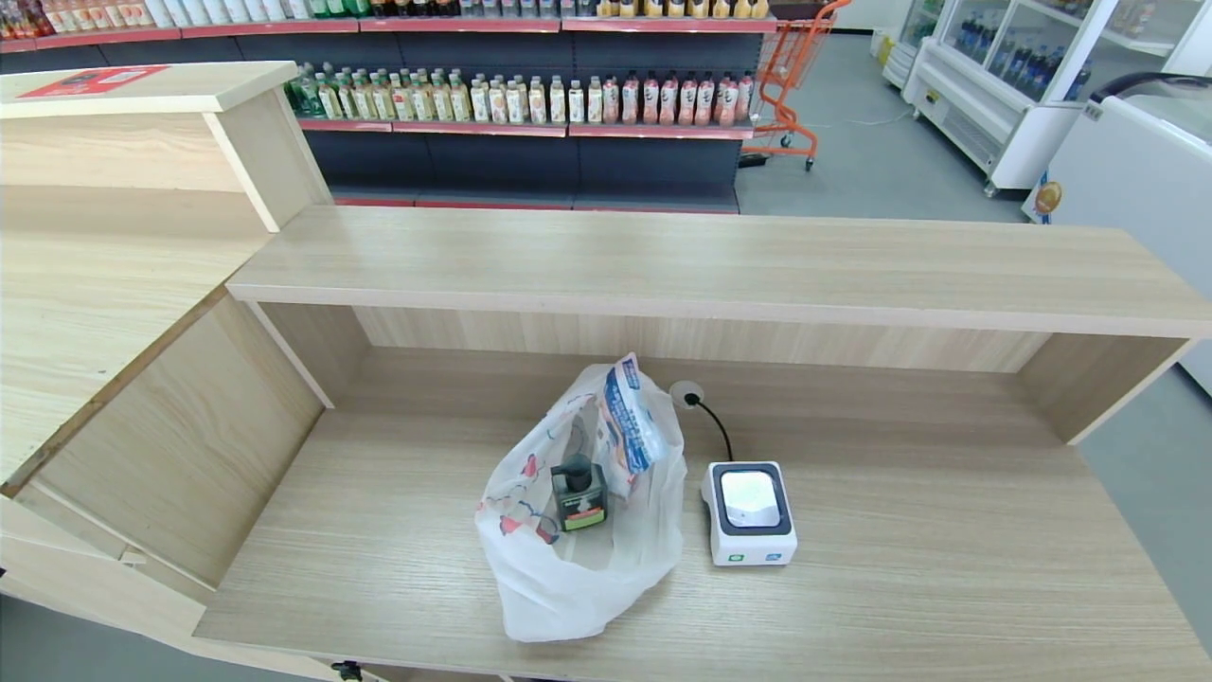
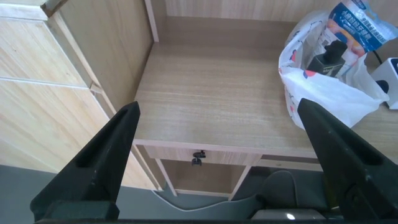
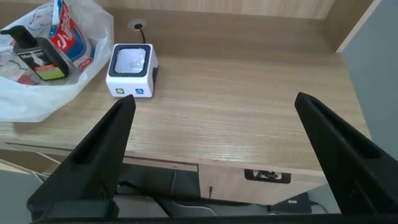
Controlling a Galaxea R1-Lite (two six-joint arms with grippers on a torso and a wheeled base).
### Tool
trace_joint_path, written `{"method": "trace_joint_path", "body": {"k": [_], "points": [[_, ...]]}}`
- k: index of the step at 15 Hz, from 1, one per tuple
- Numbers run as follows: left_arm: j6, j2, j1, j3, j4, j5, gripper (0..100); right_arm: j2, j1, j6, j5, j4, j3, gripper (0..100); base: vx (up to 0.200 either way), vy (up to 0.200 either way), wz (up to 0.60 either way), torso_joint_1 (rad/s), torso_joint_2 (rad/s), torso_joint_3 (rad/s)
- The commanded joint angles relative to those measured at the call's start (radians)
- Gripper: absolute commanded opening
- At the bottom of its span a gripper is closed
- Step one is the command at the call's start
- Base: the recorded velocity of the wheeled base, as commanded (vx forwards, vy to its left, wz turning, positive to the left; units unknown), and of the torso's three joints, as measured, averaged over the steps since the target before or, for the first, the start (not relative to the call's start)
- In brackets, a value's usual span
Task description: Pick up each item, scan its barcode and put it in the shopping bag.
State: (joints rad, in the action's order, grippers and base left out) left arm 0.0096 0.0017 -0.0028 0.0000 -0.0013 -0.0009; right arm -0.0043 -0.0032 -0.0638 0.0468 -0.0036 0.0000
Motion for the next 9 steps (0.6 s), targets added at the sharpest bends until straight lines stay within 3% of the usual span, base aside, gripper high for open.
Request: {"method": "trace_joint_path", "body": {"k": [1,5,9], "points": [[0.006,0.000,0.001,0.000,0.000,0.001,100,0.004,0.000,-0.002,0.001,0.001,0.000,100,0.000,-0.200,0.00,-0.002,0.00,0.002],[0.004,0.000,0.000,0.000,0.000,0.001,100,0.004,0.000,-0.007,0.001,0.002,0.000,100,0.000,-0.200,0.00,0.008,0.00,0.002],[0.001,0.000,0.000,0.000,0.000,0.001,100,0.004,0.000,0.002,-0.001,0.002,0.000,100,0.000,0.000,0.00,0.000,0.00,0.000]]}}
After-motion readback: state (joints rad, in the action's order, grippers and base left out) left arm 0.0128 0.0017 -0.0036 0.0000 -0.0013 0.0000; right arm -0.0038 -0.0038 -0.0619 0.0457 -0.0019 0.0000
